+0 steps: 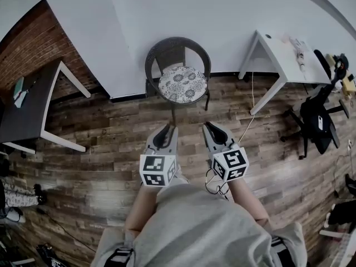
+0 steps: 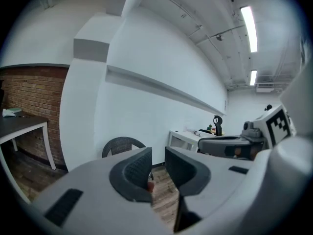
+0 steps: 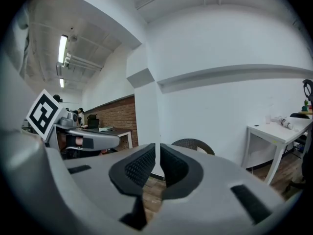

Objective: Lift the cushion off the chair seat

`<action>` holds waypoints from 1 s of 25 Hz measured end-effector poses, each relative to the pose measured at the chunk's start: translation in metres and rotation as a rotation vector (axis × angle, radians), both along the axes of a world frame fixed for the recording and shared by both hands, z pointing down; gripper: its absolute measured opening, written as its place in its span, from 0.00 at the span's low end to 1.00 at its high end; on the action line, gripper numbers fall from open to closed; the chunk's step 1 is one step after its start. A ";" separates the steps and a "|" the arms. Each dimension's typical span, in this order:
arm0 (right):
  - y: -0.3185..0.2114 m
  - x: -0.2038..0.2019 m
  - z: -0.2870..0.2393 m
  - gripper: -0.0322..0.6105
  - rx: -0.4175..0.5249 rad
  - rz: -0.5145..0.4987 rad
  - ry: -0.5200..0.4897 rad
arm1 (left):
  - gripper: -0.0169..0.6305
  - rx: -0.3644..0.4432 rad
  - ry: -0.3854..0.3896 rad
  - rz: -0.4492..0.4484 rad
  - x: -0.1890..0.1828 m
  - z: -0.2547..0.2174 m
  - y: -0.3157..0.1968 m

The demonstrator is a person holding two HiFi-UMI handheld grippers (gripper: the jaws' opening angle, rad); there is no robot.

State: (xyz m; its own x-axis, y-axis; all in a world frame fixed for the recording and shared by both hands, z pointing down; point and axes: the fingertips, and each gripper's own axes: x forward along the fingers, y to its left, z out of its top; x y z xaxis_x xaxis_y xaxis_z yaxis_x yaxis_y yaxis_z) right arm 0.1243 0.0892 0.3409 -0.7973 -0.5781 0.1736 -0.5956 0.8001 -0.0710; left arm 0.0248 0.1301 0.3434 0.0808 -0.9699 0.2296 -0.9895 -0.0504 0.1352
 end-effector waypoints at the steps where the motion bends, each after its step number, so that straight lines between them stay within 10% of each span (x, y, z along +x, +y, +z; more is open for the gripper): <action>1: -0.010 -0.007 0.000 0.10 -0.005 0.003 0.000 | 0.14 -0.002 0.001 0.003 -0.008 0.000 -0.010; 25: -0.191 -0.145 0.027 0.33 -0.052 0.087 0.051 | 0.29 -0.017 0.031 0.064 -0.162 0.025 -0.184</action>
State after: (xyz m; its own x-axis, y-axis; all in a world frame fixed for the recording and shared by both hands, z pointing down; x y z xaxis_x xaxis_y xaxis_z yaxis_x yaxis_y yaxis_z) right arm -0.0203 -0.1016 0.3677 -0.7336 -0.6342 0.2441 -0.6669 0.7409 -0.0793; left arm -0.1369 -0.0539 0.3683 0.1496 -0.9585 0.2426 -0.9797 -0.1107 0.1669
